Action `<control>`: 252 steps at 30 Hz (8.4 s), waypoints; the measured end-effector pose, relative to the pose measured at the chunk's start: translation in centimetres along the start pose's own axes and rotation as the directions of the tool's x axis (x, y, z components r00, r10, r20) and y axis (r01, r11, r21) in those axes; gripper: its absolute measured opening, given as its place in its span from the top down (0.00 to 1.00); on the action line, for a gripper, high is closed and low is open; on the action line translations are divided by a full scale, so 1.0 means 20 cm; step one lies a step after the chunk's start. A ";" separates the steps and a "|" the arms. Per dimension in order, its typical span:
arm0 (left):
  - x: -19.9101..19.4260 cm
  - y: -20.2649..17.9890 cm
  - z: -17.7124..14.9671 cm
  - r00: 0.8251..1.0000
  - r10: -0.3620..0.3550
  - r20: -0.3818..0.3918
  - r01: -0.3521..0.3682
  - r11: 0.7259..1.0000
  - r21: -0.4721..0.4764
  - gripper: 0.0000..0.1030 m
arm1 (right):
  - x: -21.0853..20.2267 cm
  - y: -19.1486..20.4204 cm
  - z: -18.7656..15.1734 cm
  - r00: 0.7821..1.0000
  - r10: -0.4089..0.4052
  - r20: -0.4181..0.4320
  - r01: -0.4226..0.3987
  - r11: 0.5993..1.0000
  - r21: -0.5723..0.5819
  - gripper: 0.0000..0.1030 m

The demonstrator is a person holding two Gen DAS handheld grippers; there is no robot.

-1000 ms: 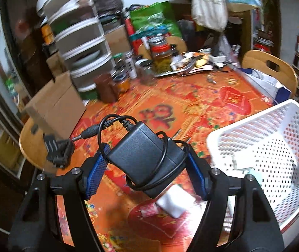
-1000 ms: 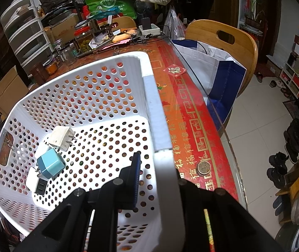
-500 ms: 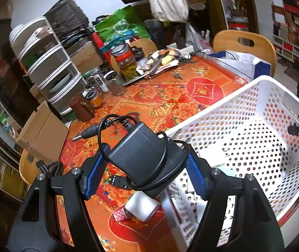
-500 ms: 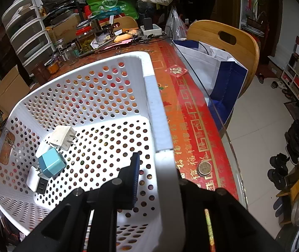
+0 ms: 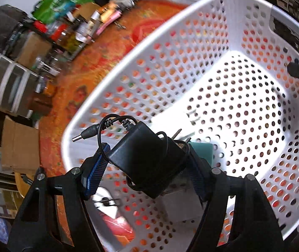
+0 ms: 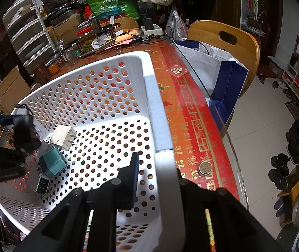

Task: Organize rigid objects
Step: 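Open the left gripper to drop the black adapter into the basket, then grasp the pink patterned plug with the left gripper and lift it, then carry the pink plug into the basket and open the left gripper, then grasp the white square charger with the left gripper and lift it, then carry the white square charger into the basket and release it, then grasp the black toy car with the left gripper and lift it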

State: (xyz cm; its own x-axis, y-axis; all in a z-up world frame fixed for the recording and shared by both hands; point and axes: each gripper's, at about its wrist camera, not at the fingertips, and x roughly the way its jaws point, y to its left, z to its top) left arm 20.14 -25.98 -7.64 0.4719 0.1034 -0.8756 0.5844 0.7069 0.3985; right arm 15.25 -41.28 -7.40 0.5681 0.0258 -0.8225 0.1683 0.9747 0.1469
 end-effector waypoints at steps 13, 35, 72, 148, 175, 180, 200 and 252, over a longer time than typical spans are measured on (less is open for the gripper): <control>-0.26 0.38 -0.21 0.962 -0.102 0.254 0.156 0.967 -0.199 0.14 | 0.00 0.00 -0.01 1.000 0.001 -0.005 -0.001 1.000 -0.002 0.81; 0.52 0.90 -1.15 0.987 -0.115 0.116 0.162 0.787 -0.596 0.00 | 0.01 0.00 0.01 1.000 -0.012 -0.021 0.012 1.000 -0.007 0.81; -0.21 0.78 -0.81 0.928 0.234 0.290 -0.021 0.811 -0.585 0.57 | 0.00 0.00 0.00 1.000 -0.003 -0.013 0.002 1.000 -0.026 0.81; 0.56 0.68 -0.85 0.977 -0.143 0.160 0.211 0.777 -0.593 0.00 | 0.01 0.01 0.02 1.000 0.005 -0.022 -0.006 0.999 -0.042 0.80; 0.04 0.88 -0.91 0.963 0.161 0.217 0.014 0.772 -0.635 0.29 | 0.00 0.00 0.02 1.000 0.003 -0.023 -0.004 0.999 -0.046 0.80; -0.09 0.86 -0.85 0.954 0.189 0.232 -0.006 0.787 -0.618 0.29 | 0.00 0.01 0.02 1.000 0.004 -0.022 -0.005 0.999 -0.048 0.80; -0.44 0.31 -0.52 0.932 0.150 0.330 -0.011 0.921 -0.390 0.29 | 0.00 0.01 0.02 1.000 0.009 -0.017 -0.010 0.999 -0.051 0.80; 0.33 1.08 -0.86 0.988 0.008 0.155 0.094 0.765 -0.637 0.00 | 0.01 0.01 0.02 1.000 0.011 -0.025 -0.012 0.998 -0.058 0.79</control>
State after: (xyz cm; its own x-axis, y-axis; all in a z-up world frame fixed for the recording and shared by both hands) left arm 24.41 1.97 -9.52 0.5735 -0.0008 -0.8192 0.0706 0.9963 0.0485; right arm 15.66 -41.10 -7.24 0.5497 0.0421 -0.8343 0.1144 0.9855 0.1251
